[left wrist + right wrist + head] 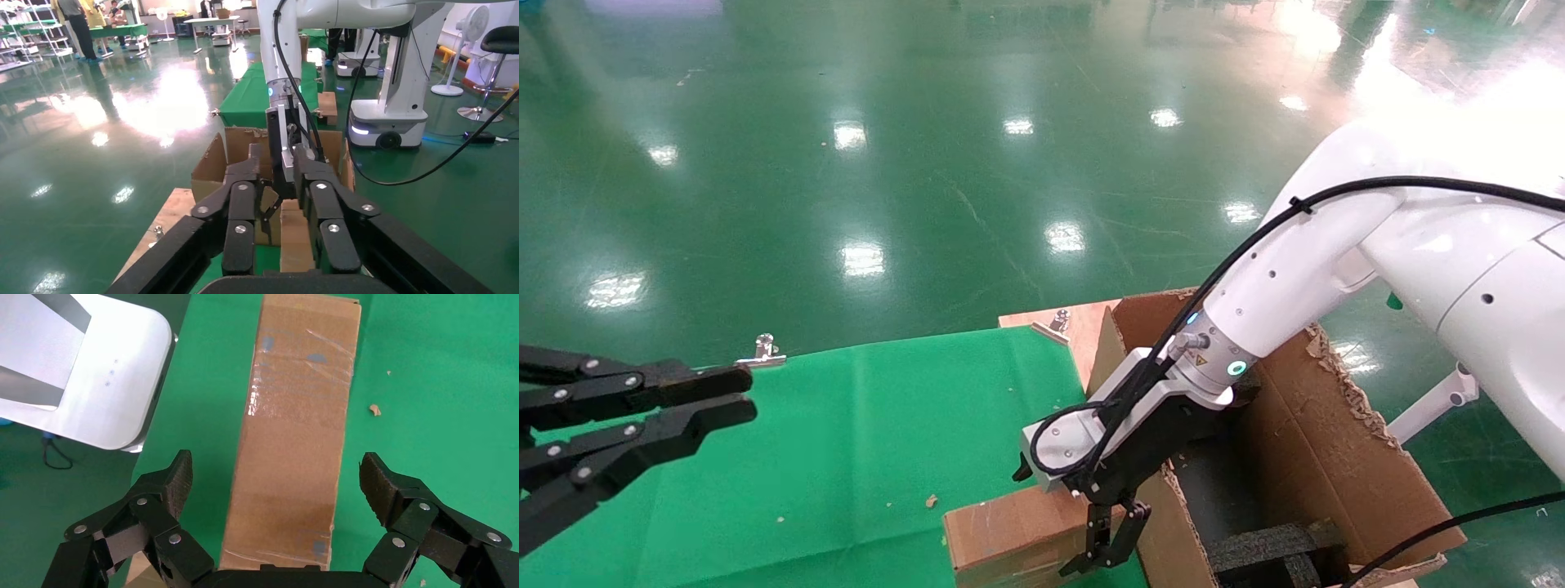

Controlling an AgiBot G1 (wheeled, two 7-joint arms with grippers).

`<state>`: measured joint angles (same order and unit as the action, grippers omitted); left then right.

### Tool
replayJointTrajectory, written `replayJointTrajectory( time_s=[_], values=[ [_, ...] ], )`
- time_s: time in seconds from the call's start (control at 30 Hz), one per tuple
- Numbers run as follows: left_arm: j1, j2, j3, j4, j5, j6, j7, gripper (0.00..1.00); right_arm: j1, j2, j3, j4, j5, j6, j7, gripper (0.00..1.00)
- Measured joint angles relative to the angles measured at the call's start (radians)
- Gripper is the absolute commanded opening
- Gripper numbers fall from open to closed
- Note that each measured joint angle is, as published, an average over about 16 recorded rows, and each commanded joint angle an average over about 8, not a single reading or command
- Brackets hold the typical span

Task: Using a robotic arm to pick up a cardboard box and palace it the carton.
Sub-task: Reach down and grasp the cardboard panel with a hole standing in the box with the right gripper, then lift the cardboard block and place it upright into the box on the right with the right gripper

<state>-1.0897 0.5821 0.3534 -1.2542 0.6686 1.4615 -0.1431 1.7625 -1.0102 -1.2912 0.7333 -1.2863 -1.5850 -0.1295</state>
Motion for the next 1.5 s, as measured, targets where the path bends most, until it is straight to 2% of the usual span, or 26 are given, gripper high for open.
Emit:
replayJointTrajectory(
  time_s=[1.13, 1.33, 1.5],
  values=[
    [0.0, 0.0, 0.0, 0.0, 0.0, 0.0, 0.0, 1.0, -0.004, 0.017, 0.014, 0.018, 0.006, 0.004, 0.011, 0.0],
    [0.0, 0.0, 0.0, 0.0, 0.0, 0.0, 0.0, 1.0, 0.037, 0.047, 0.011, 0.035, 0.031, 0.006, 0.02, 0.0],
    [0.0, 0.0, 0.0, 0.0, 0.0, 0.0, 0.0, 1.0, 0.112, 0.088, 0.008, 0.057, 0.066, 0.004, 0.027, 0.0]
  ],
)
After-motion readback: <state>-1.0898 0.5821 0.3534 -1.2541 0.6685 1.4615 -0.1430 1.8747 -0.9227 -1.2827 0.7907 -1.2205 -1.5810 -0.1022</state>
